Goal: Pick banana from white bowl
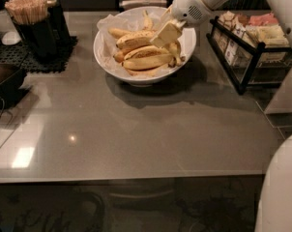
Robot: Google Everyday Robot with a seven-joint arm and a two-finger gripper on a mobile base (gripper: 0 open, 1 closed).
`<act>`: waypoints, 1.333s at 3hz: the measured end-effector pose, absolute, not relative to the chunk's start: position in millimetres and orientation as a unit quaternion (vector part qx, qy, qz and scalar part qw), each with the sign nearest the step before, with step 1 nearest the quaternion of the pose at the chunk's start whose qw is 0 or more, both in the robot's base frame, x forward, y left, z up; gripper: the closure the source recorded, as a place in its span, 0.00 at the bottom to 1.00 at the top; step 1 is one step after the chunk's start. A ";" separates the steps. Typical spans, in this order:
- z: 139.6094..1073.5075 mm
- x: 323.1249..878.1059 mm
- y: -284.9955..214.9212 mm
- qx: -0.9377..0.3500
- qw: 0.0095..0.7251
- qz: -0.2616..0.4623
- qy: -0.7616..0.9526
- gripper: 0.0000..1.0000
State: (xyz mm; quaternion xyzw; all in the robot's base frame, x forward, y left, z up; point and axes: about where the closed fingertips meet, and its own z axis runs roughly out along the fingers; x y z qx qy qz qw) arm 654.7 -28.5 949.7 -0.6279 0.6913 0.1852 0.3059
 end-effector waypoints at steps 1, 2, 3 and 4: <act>963.2 627.8 -50.8 -0.629 0.306 0.205 0.684 1.00; 975.2 586.8 -81.8 -0.614 0.298 0.221 0.697 1.00; 971.1 553.0 -100.3 -0.597 0.310 0.257 0.694 1.00; 972.0 525.7 -115.3 -0.570 0.352 0.298 0.680 1.00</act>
Offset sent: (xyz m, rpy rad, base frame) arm -0.1311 -0.1022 0.0357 0.0496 0.1364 -0.0438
